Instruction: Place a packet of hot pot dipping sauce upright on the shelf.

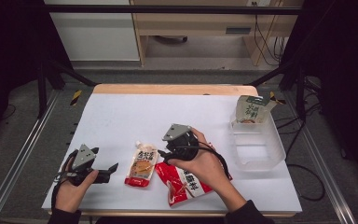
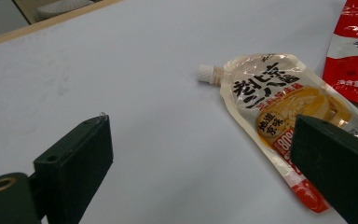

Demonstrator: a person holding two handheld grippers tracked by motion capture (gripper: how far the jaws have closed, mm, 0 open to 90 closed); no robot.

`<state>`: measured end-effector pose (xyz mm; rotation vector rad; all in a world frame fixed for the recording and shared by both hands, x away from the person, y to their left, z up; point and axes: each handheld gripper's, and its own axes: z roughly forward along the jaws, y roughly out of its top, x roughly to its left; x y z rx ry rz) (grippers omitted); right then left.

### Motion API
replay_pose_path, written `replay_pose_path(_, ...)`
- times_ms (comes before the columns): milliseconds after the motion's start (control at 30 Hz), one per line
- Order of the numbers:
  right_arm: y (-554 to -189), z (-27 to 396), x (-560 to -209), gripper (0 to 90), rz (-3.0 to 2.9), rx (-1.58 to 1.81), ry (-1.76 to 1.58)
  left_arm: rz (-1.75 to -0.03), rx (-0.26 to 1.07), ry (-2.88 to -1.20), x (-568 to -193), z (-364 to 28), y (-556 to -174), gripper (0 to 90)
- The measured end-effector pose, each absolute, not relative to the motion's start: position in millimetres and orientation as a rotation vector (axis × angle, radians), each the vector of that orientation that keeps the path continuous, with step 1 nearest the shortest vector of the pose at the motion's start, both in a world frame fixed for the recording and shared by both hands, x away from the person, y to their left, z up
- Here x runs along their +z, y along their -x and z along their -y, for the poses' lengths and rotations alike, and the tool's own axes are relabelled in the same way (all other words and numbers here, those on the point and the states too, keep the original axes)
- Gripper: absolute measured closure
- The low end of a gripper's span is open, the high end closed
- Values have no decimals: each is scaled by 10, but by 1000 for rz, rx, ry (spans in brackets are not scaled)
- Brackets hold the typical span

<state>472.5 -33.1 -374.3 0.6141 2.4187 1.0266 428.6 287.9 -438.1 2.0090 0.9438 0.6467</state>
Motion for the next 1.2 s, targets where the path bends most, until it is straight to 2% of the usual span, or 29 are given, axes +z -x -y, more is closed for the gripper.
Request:
replay_pose_path(233, -4885, 91, -3965, 418, -2499, 971, -637, -939, 643, -2013, -4382, -2878, -4291, 59)
replay_pose_path(600, -5177, -216, -4381, 532, -2562, 959, -772, -928, 647, -2020, -4384, -2870, -4293, 60)
replay_pose_path(1200, -5320, -254, -4626, 559, -2619, 937, -894, -925, 645, -2020, -4382, -2855, -4291, 60)
